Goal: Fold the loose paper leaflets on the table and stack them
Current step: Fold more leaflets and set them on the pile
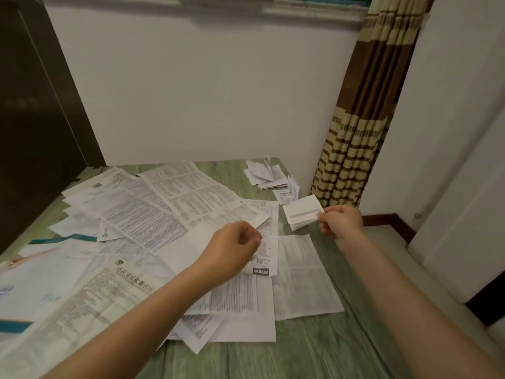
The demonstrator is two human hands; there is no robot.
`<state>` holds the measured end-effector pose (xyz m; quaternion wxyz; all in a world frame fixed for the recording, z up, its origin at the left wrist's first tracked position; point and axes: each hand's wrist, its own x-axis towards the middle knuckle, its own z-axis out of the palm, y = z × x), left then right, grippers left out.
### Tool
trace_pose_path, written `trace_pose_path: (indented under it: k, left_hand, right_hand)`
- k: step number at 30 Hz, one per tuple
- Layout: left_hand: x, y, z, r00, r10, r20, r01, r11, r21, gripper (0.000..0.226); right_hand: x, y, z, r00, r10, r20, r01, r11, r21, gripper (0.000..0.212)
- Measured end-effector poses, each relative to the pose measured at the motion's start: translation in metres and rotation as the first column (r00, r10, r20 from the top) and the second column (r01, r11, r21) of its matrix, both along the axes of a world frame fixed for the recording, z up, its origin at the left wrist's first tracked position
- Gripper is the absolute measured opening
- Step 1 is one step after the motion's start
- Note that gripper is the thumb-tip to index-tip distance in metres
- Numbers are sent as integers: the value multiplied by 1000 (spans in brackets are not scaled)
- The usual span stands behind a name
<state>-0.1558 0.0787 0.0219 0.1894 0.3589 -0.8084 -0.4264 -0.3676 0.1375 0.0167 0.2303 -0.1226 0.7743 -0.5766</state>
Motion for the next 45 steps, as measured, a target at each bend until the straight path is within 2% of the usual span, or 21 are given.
trace_pose_path:
  k: [2,4,8,11,14,17,20,24,27,30,33,36,39,41,43,45]
  left_hand:
    - [-4,-2,-6,1000,-11,18,12,997,-77,10]
    - [-3,-5,-9,1000,-11,23,14,988,-154,12]
    - [1,-9,-12,1000,11,21,-5,966,-257,16]
    - [6,-10,-15,1000,7,29,2,955,-297,17]
    - [11,-10,-15,999,10,43,5,943,-334,17]
    - [18,-14,-15,993,40,112,7,917,-398,20]
    - [29,-20,-21,963,105,248,21,888,-458,36]
    - [50,-22,-28,884,123,451,69,920,-385,72]
    - [55,-20,-28,866,119,486,95,914,-394,76]
    - [59,-19,-22,865,139,482,70,918,-390,79]
    - [60,-22,-20,844,175,507,66,904,-422,73]
    - [61,-26,-25,817,200,541,72,895,-440,64]
    - [61,-26,-24,847,180,501,101,869,-484,40]
    - [63,-28,-25,868,159,470,184,776,-603,20]
    - [64,-33,-23,895,190,405,208,623,-754,17]
    - [67,-39,-23,955,235,180,16,566,-825,17]
  right_hand:
    - [-10,-14,-10,996,4,-86,9,988,151,19]
    - [-11,-20,-18,974,41,-224,25,959,283,19]
    - [-9,-26,-22,939,110,-327,23,926,377,24]
    - [-11,-25,-23,934,147,-326,-13,925,381,24]
    - [-12,-21,-22,926,108,-361,9,951,308,28]
    - [-6,-12,-14,885,78,-460,27,976,217,16]
    - [12,-2,-8,792,215,-571,-116,972,206,10]
    - [53,6,-9,710,493,-503,-432,869,241,13]
    - [78,4,-14,681,594,-428,-549,801,238,13]
    - [98,-2,-16,673,623,-398,-598,776,204,15]
    - [111,-8,-18,674,610,-417,-604,780,165,16]
    - [115,-12,-19,665,516,-540,-523,838,157,17]
    - [117,-16,-22,658,415,-629,-462,881,98,19]
    - [117,-20,-25,656,398,-642,-475,878,59,20]
    - [118,-23,-25,663,365,-654,-494,870,-15,21]
    - [118,-28,-23,706,329,-628,-504,856,-118,20]
